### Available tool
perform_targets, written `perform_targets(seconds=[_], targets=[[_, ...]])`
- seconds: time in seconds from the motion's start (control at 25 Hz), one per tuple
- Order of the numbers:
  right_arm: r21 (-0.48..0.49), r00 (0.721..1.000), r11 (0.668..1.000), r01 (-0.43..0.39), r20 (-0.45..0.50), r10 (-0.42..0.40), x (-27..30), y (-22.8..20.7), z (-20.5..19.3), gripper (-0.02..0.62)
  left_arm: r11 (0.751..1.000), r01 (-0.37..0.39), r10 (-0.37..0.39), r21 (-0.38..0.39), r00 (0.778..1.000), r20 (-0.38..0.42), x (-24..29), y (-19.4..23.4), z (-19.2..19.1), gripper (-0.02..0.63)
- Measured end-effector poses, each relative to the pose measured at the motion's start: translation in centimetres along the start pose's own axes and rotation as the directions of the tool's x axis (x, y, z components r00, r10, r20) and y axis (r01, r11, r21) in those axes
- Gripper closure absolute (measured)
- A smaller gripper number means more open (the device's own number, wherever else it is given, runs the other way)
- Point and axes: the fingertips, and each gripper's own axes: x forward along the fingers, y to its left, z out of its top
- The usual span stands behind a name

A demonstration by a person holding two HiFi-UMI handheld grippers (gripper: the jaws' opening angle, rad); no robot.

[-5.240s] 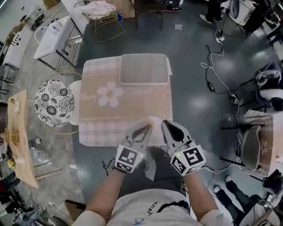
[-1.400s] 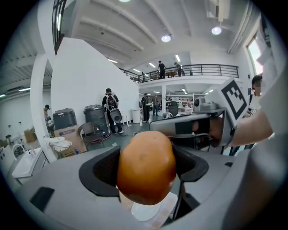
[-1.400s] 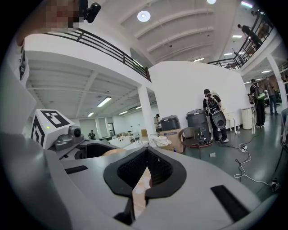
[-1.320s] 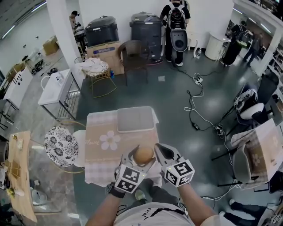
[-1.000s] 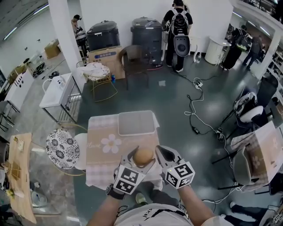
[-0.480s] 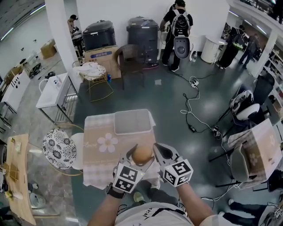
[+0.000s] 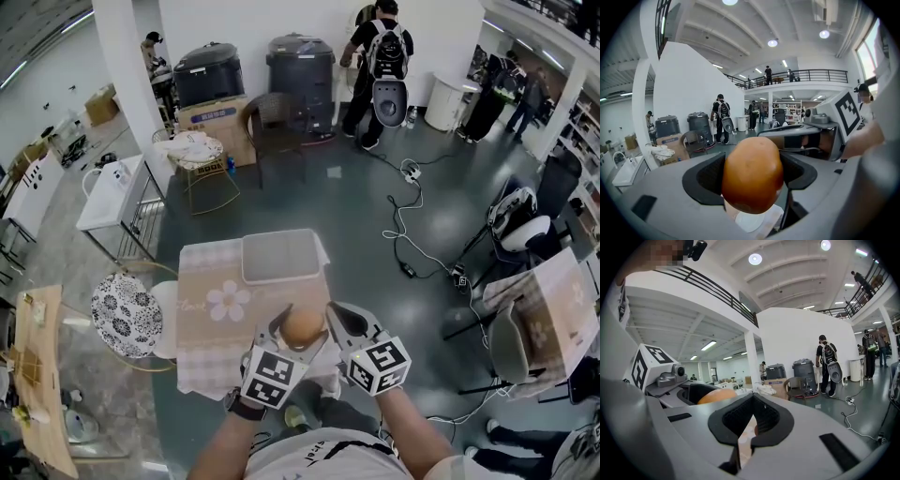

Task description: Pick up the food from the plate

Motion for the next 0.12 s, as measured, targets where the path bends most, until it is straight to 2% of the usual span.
perform_targets(seconds=[0.12], targets=[[-0.002,1.0,1.0,0.002,0.0,-0.002,-0.19,0.0,0.01,0.581,1.0,-0.002,0.002,0.0,1.0,0.0,-0.07,-0.13,-0.02,0.258]])
